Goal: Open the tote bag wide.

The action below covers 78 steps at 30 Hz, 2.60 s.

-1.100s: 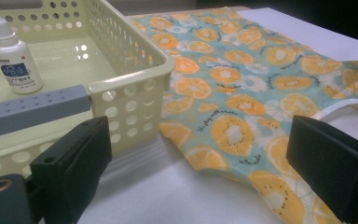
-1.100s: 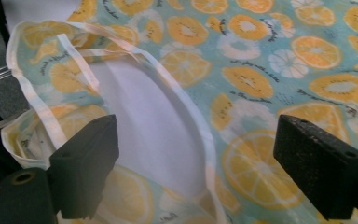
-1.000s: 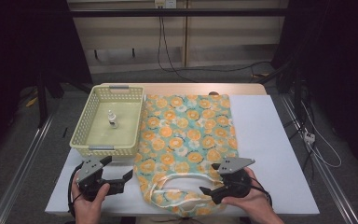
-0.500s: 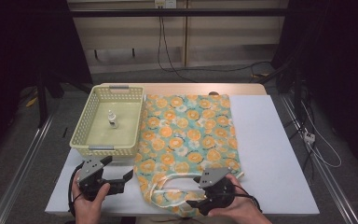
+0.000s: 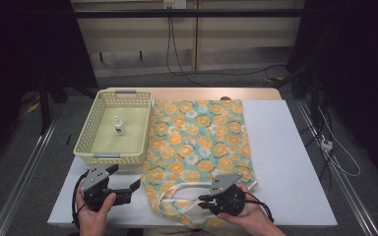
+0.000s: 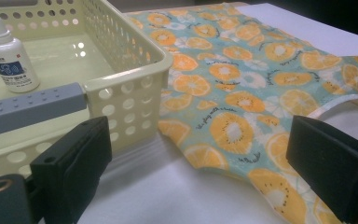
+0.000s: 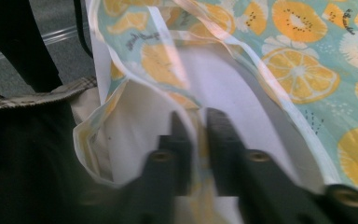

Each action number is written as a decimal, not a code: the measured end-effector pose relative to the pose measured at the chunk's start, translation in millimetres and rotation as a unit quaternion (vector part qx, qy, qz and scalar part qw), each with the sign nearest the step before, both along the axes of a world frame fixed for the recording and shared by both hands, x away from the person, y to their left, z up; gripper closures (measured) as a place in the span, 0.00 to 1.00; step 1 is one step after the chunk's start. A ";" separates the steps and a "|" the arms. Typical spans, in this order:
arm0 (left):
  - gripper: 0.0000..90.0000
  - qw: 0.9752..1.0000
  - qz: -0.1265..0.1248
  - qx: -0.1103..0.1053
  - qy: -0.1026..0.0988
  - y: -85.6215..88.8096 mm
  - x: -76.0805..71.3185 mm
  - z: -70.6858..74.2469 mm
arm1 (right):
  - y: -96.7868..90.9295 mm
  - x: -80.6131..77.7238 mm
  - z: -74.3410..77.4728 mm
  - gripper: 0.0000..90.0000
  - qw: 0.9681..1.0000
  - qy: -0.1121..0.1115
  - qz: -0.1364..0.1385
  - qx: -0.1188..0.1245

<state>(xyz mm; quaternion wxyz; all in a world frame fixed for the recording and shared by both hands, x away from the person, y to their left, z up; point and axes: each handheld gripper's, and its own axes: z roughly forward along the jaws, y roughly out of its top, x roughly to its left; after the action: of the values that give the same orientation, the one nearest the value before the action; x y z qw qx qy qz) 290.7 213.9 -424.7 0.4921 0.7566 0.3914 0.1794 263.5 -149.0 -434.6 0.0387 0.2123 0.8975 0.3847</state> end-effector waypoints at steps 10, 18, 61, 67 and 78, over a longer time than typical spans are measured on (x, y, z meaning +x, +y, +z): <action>0.07 1.000 0.000 -0.001 0.001 0.1 0.1 0.0 | -5.1 6.8 12.9 1.00 1.000 -0.011 -0.011 0.025; 0.07 1.000 0.001 -0.001 0.000 0.9 0.1 0.1 | -13.2 27.0 35.4 1.00 0.998 -0.033 -0.030 0.051; 0.07 1.000 0.002 0.000 0.002 2.2 1.2 -0.3 | -24.1 176.1 17.6 1.00 0.984 -0.015 -0.176 0.015; 0.07 1.000 0.002 0.000 0.002 2.7 1.3 -0.4 | -27.2 187.7 2.6 0.88 0.980 -0.005 -0.197 -0.002; 0.07 1.000 0.002 0.000 0.003 2.5 1.4 -0.6 | -34.0 173.8 21.7 0.47 0.981 -0.015 -0.193 0.029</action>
<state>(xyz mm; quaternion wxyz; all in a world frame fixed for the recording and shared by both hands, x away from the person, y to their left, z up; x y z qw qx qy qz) 292.1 216.4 -425.4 0.4904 0.7563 0.3948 0.1780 437.3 -183.0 -413.0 0.1196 0.3763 0.8273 0.3995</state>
